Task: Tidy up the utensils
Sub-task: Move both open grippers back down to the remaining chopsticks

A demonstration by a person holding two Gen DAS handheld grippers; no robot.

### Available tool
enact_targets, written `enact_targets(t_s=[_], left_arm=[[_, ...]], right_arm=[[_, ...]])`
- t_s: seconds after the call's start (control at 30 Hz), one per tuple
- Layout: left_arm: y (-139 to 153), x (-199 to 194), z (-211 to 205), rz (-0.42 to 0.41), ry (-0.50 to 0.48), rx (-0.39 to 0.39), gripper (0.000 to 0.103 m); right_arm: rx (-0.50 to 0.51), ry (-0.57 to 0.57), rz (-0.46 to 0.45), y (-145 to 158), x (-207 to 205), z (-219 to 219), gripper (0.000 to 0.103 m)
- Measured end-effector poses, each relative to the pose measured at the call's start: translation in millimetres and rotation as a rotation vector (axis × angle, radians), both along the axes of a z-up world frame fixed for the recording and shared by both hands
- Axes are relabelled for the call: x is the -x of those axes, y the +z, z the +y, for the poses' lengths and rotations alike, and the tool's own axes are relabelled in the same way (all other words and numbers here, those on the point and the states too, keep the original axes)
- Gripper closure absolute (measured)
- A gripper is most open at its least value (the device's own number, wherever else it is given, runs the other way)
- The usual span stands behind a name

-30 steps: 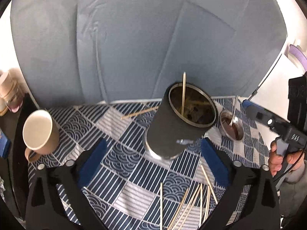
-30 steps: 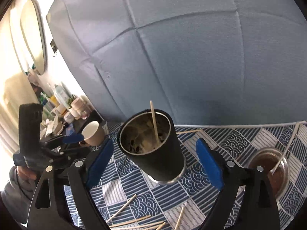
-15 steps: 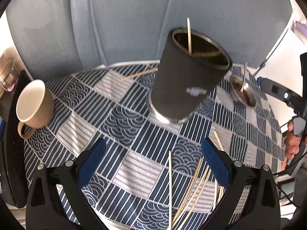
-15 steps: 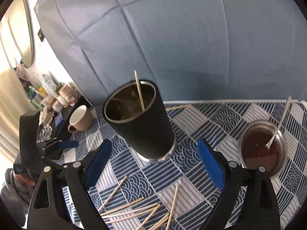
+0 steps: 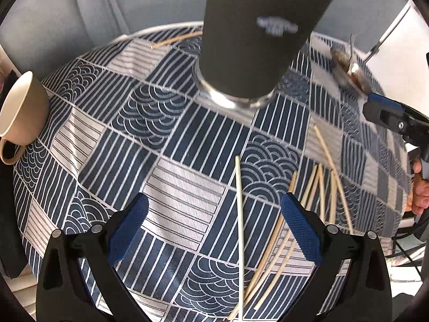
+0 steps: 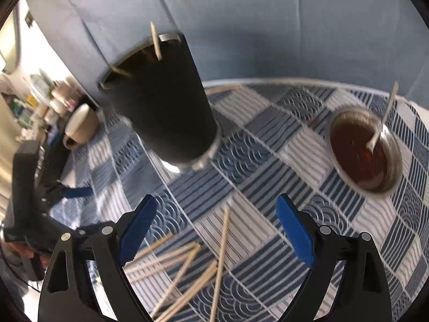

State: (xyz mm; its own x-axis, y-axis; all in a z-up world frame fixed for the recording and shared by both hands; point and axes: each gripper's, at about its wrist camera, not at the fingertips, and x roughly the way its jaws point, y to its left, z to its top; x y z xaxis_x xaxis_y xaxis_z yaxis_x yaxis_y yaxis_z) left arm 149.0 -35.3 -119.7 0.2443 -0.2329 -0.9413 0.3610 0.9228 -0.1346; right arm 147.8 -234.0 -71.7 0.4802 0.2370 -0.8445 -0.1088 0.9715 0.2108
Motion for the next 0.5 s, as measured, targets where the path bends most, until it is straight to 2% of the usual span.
enact_targets(t_s=[0.27, 0.5], left_arm=[[-21, 5, -9, 0.039, -0.004, -0.060, 0.006], [-36, 2, -16, 0.065, 0.015, -0.117, 0.006]], right_arm=[[0.063, -0.014, 0.150, -41, 4, 0, 0.017], [0.091, -0.037, 0.243, -63, 5, -3, 0.018]])
